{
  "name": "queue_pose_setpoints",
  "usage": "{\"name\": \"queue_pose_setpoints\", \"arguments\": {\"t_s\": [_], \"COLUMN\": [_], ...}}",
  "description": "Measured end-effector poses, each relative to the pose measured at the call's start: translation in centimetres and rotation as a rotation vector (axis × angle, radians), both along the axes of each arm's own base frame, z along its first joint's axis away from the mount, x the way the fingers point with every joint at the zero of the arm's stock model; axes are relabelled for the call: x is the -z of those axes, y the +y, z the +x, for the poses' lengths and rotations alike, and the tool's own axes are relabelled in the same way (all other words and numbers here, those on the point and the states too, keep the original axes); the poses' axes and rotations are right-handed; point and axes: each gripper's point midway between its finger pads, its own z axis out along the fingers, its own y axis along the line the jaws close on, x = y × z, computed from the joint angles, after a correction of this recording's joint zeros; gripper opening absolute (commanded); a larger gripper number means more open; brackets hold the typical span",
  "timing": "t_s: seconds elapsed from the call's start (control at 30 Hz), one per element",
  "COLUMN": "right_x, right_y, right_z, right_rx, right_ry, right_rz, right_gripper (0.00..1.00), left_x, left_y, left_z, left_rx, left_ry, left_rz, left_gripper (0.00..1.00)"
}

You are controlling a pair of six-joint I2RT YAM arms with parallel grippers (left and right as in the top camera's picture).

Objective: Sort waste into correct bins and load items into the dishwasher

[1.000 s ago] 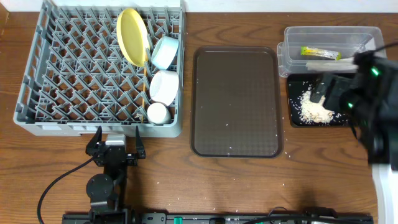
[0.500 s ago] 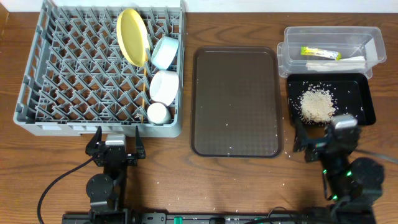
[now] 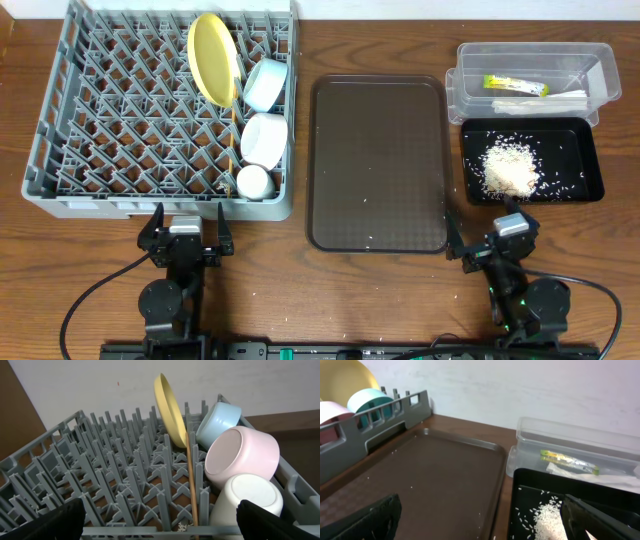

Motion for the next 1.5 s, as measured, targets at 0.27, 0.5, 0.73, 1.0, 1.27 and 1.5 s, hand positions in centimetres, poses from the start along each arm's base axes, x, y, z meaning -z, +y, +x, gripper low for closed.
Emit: {"name": "queue_pose_setpoints", "arguments": {"t_s": [0.27,0.5,0.73,1.0,1.27,1.5], "right_x": [-0.03,-0.06,-0.06,-0.06,-0.05,-0.06], "right_y": [-0.04,-0.04,-0.04,-0.04,-0.04,-0.04], "right_z": [-0.29,-0.30,-0.30,-0.30,-0.30,-0.30], "right_rx": [0.001,0.001,0.001,0.001,0.001,0.001], "right_ry": [-0.027,-0.029,-0.029,-0.029,-0.028,-0.029], "right_rz": [0.002,0.002,0.002,0.002,0.002,0.002], "right_gripper": [0.99,0.99,0.99,0.99,0.99,0.99], "left_x": [0.00,0.00,0.00,0.00,0.00,0.00], "left_y": [0.00,0.00,0.00,0.00,0.00,0.00], "left_z": [0.00,0.00,0.00,0.00,0.00,0.00], "left_rx": [0.000,0.000,0.000,0.000,0.000,0.000], "left_ry": [0.000,0.000,0.000,0.000,0.000,0.000], "left_rz": [0.000,0.000,0.000,0.000,0.000,0.000], "left_gripper": [0.98,0.98,0.98,0.98,0.98,0.98]}}
